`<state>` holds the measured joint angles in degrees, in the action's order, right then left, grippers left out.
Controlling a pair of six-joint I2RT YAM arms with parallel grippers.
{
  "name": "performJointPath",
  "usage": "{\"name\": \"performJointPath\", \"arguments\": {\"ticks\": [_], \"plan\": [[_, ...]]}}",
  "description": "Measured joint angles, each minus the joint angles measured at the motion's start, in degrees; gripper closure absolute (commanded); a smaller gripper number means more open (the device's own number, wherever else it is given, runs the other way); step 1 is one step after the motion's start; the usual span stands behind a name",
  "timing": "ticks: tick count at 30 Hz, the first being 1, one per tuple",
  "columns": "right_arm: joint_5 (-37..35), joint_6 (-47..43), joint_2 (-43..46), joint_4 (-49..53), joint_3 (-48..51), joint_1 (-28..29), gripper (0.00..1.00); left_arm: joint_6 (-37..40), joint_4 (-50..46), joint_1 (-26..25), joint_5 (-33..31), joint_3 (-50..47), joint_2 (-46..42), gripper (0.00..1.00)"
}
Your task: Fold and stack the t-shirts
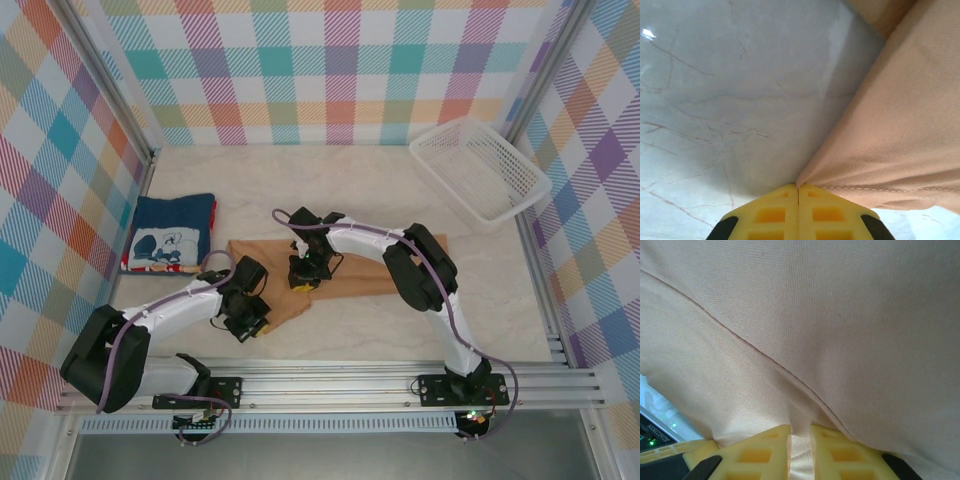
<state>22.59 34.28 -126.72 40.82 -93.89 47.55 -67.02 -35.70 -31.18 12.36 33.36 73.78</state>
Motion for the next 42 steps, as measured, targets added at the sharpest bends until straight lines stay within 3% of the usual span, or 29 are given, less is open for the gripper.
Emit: {"name": "performJointPath", "arguments": {"ticks": [8, 16, 27, 35, 42], "plan": [[-0.1, -0.1, 0.0, 1.0, -0.6, 0.0, 0.79, 0.3, 1.3, 0.0, -1.7, 5.6, 0.5, 1.00], [-0.4, 0.0, 0.0, 2.8, -2.8, -1.0, 0.76, 1.6, -4.7, 0.3, -4.1, 14.5, 0.9, 1.00], [-0.2, 0.5, 0.8, 4.0, -3.3, -4.6, 0.75, 4.9, -6.8, 4.5, -4.9, 20.3, 8.4, 1.00], [-0.5, -0.1, 7.5, 4.2, 1.4, -5.5, 0.71, 7.5, -6.6, 7.3, -4.7, 22.9, 12.8, 1.00], [4.5, 2.5, 12.4, 5.8, 10.0, -5.5, 0.65, 9.1, -6.3, 7.6, -4.3, 24.0, 14.1, 1.00]]}}
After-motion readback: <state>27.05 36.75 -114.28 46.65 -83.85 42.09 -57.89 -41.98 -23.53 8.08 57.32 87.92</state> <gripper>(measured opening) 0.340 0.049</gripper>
